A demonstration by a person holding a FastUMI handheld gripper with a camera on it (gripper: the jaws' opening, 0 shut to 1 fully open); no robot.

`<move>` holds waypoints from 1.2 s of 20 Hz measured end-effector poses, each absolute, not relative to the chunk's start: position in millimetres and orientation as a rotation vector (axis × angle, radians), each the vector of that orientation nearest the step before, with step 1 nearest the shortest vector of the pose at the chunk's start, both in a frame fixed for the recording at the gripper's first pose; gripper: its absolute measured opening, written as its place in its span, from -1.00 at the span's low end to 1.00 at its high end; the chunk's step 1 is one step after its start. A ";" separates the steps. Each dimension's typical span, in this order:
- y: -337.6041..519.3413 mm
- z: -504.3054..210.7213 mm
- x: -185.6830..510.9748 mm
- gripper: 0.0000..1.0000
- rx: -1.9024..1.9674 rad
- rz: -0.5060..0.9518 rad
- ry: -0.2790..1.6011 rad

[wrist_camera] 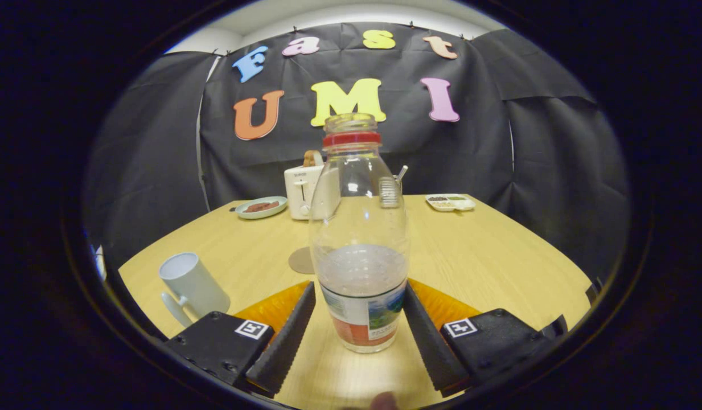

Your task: Take the bottle from table, then pour the juice into the cup, finally place the bottle on the coaster

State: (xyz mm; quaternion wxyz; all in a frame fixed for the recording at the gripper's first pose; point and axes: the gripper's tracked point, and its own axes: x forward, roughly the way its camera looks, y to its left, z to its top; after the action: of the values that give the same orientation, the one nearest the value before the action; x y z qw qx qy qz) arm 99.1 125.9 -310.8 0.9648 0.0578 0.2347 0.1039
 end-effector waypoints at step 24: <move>199.0 -257.1 121.3 0.54 -0.739 0.287 0.244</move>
State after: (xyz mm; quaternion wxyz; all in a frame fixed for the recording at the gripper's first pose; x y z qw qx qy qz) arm 121.3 199.0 -257.1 0.9151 -0.3591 0.1187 0.1397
